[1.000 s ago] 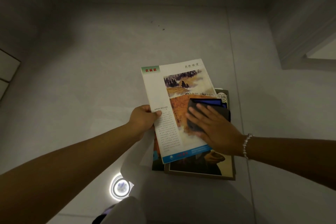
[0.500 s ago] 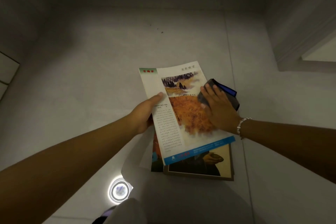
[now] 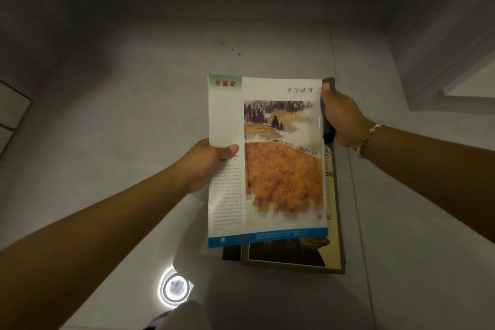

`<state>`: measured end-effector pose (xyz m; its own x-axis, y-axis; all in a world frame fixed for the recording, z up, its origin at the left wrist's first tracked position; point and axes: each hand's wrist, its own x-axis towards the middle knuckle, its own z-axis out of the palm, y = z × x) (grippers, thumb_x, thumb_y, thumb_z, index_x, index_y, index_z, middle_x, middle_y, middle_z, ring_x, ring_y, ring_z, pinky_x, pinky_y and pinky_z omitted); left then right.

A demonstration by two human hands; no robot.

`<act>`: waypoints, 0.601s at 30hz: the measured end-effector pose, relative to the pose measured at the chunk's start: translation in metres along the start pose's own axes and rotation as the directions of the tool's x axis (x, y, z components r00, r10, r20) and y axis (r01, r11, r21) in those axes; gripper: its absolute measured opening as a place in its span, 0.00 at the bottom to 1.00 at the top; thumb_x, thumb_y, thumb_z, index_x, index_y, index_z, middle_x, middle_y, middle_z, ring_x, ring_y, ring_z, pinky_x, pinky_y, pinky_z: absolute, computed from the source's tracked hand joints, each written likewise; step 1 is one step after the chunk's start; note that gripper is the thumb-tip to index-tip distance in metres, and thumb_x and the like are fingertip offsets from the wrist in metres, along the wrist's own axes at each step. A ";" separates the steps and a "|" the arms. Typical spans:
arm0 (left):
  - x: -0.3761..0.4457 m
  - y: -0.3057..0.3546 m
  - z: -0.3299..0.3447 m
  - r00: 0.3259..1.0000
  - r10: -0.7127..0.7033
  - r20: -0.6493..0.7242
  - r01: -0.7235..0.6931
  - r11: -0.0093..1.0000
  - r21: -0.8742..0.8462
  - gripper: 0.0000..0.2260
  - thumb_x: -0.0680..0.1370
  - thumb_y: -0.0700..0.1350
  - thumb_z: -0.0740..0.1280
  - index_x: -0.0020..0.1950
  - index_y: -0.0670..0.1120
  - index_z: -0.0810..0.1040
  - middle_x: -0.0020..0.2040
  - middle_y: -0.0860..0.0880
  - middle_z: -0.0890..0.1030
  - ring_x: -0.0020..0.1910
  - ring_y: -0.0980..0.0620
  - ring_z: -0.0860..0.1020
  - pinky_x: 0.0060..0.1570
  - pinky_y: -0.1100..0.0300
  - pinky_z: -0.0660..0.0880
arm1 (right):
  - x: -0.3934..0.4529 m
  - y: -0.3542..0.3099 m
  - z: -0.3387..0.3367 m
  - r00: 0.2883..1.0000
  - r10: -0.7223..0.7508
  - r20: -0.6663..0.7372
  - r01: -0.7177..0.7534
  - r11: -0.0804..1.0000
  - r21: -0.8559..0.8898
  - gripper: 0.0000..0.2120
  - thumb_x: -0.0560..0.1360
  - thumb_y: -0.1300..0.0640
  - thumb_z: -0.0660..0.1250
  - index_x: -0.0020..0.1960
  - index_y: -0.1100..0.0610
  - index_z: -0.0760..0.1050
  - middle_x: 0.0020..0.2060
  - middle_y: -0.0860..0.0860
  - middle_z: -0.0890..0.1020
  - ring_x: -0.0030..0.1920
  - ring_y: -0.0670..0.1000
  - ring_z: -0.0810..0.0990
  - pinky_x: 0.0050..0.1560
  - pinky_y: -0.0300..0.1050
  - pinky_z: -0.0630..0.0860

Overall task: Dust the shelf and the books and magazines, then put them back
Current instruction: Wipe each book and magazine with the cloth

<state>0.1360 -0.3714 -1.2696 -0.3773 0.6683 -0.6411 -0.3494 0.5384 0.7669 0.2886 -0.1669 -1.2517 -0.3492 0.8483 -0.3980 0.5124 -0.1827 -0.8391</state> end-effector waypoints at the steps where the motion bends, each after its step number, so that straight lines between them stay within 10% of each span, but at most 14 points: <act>1: 0.000 0.002 -0.001 1.000 0.005 0.003 -0.005 1.000 -0.002 0.15 0.78 0.39 0.65 0.64 0.39 0.74 0.53 0.43 0.80 0.54 0.42 0.78 0.59 0.45 0.74 | 0.002 -0.003 0.001 1.000 0.005 0.005 -0.006 1.000 0.021 0.25 0.81 0.42 0.49 0.64 0.60 0.70 0.55 0.58 0.78 0.52 0.57 0.78 0.58 0.51 0.74; 13: 0.005 0.006 0.002 0.989 -0.069 -0.131 0.041 0.978 -0.206 0.10 0.78 0.47 0.67 0.55 0.43 0.77 0.43 0.47 0.80 0.43 0.46 0.79 0.49 0.48 0.76 | -0.027 0.009 0.014 0.992 -0.079 0.103 0.094 0.985 -0.144 0.26 0.82 0.45 0.47 0.74 0.59 0.59 0.66 0.58 0.71 0.64 0.55 0.71 0.59 0.39 0.63; 18: 0.009 0.000 -0.002 0.970 -0.117 -0.215 0.064 0.969 -0.241 0.15 0.76 0.47 0.69 0.59 0.41 0.77 0.49 0.45 0.82 0.49 0.42 0.80 0.58 0.42 0.75 | -0.037 0.025 0.009 0.979 -0.057 0.196 0.104 0.966 -0.237 0.20 0.82 0.45 0.48 0.47 0.57 0.73 0.36 0.51 0.74 0.37 0.48 0.73 0.42 0.42 0.66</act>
<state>0.1305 -0.3664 -1.2756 -0.5091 0.4746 -0.7180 -0.5689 0.4405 0.6945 0.3072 -0.2078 -1.2611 -0.5250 0.7432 -0.4147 0.6449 0.0295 -0.7637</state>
